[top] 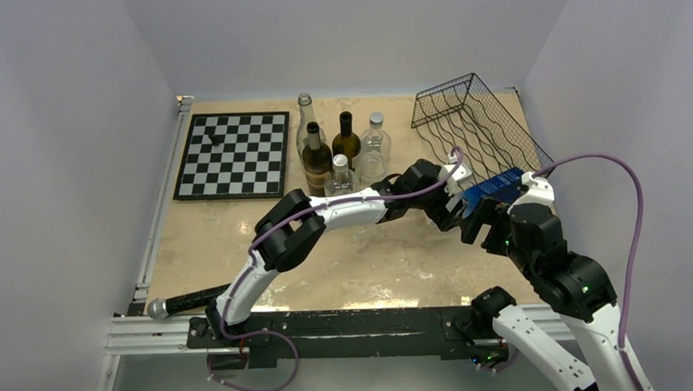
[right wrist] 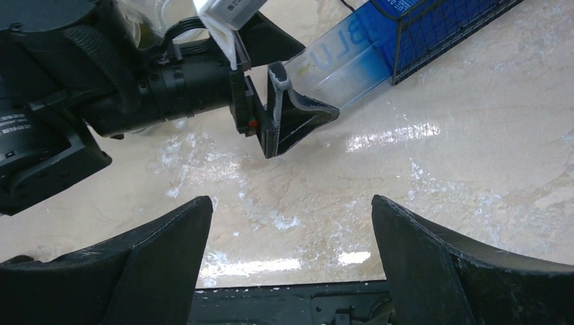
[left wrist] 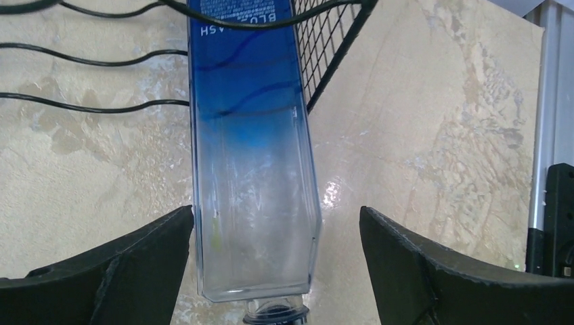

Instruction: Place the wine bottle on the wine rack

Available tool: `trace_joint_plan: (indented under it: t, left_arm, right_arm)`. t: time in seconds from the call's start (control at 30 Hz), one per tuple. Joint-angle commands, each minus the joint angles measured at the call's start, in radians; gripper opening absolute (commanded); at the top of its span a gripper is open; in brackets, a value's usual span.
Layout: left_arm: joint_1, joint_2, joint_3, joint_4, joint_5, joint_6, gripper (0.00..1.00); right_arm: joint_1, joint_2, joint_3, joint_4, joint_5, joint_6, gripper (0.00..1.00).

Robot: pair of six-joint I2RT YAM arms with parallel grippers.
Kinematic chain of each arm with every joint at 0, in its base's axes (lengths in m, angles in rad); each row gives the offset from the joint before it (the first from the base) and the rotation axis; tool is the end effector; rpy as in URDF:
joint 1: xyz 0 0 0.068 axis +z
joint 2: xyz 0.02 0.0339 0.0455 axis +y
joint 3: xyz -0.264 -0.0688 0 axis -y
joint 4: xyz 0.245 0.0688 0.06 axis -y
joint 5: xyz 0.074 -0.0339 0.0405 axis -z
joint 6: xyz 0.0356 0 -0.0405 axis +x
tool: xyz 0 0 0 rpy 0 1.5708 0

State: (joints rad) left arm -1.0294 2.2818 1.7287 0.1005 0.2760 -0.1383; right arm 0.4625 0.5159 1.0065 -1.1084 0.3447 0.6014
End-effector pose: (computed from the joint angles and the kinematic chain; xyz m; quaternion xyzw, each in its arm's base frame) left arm 0.2646 -0.4589 0.1885 0.4277 0.7263 -0.3869 0.3741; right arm 0.0643 0.0186 0.3498 0.1392 0.8679 0.0979 0.4667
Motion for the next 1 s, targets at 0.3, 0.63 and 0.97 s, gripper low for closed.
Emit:
trace_joint_plan:
  t: [0.3,0.63,0.97]
  left_arm:
    - [0.019,0.071,0.116,-0.076,0.030,-0.037,0.51]
    - [0.017,0.073,0.083,0.073,0.030,-0.157,0.00]
    - [0.017,0.092,-0.014,0.317,0.044,-0.345,0.00]
  right_arm:
    - [-0.005,0.017,0.006,0.053,-0.015,-0.006,0.91]
    - [-0.005,0.026,0.002,0.060,-0.012,-0.002,0.91]
    - [-0.005,0.032,-0.006,0.064,-0.017,0.000,0.90]
